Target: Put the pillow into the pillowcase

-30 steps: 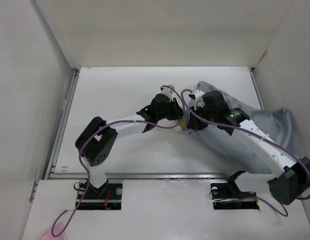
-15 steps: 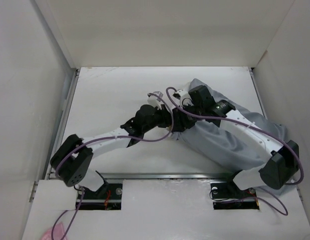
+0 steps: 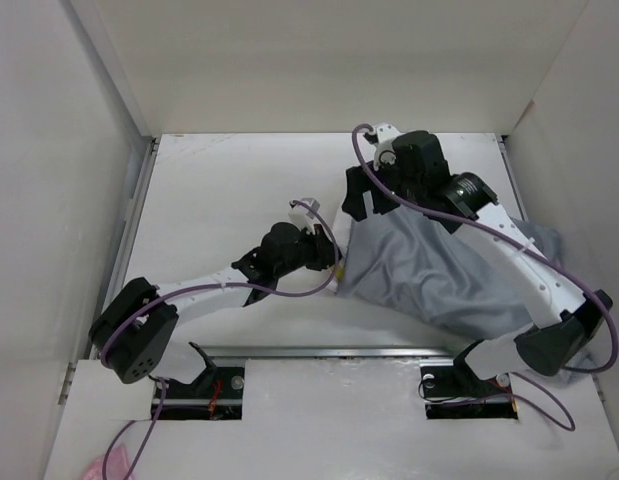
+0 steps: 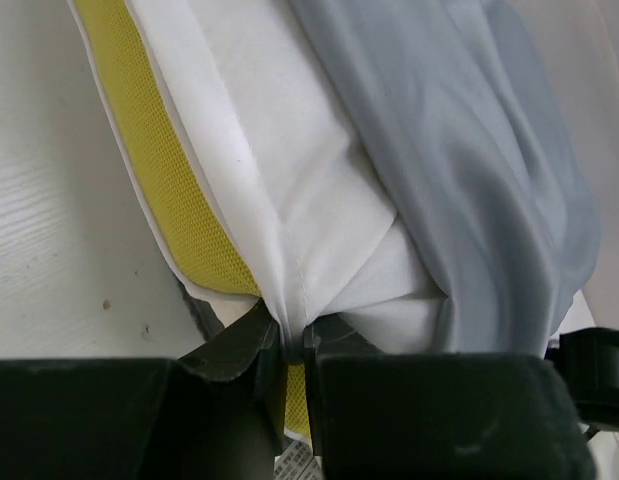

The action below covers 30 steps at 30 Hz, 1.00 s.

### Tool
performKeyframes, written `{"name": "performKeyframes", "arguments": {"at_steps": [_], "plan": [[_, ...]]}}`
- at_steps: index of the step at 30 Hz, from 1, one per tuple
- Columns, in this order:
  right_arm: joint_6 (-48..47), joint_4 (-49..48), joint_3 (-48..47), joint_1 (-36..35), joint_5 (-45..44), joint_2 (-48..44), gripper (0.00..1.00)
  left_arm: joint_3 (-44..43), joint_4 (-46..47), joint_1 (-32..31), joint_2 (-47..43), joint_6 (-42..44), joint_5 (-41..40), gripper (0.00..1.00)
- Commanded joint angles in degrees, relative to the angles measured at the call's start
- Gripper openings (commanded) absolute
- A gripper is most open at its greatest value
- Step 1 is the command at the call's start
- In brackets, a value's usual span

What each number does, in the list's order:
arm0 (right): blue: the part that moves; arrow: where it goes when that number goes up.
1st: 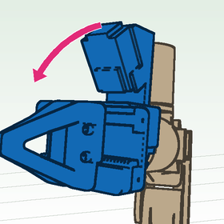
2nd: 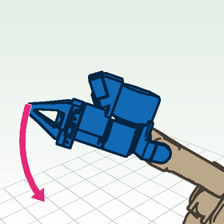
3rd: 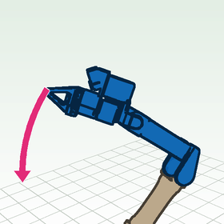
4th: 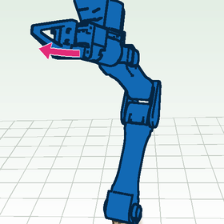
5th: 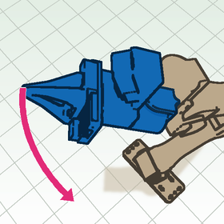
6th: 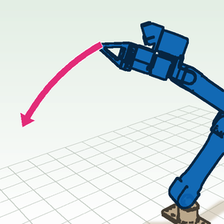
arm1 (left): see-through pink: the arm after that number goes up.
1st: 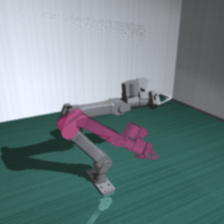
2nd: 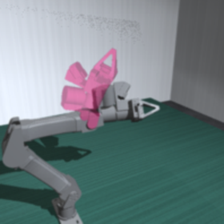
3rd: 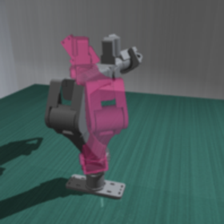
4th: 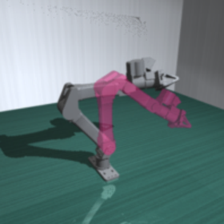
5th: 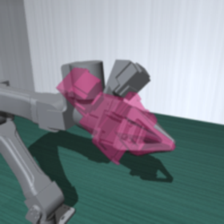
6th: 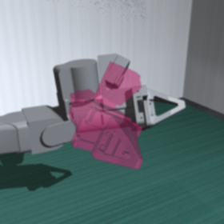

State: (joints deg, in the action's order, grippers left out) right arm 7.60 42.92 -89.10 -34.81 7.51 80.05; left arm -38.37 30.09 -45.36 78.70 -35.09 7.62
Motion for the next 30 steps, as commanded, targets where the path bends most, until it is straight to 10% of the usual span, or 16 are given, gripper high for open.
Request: {"name": "performKeyframes", "arguments": {"at_steps": [1, 9, 12, 16, 18, 30], "plan": [[5.39, 3.74, -5.2, 0.09, -13.11, 7.1, 0.9, -1.8, 6.83, -0.34, 0.58, 1.69, 4.68, 0.02], [11.29, 7.17, -12.05, -0.44, -26.21, 21.1, 0.89, -1.18, 7.44, -0.34, 0.05, 3.27, 6.61, 0.03], [12.61, 8.68, -13.2, -0.96, -29.56, 24.97, 0.7, -1.18, 8.15, -0.34, 0.05, 3.27, 7.14, 0.03], [15.51, 11.31, -15.4, -2.01, -37.03, 24.98, 0.13, -1.18, 8.15, -0.34, 0.05, 3.27, 6.63, 0.03], [15.52, 10.79, -15.4, -2.02, -37.65, 23.49, 0.0, -1.18, 8.67, -0.34, 0.05, 3.27, 6.62, 0.02], [-1.52, 4.1, -30.14, -6.93, 5.39, 21.1, 0.0, -9.34, 17.72, -0.34, 6.28, 5.3, 16.89, 0.02]]}}
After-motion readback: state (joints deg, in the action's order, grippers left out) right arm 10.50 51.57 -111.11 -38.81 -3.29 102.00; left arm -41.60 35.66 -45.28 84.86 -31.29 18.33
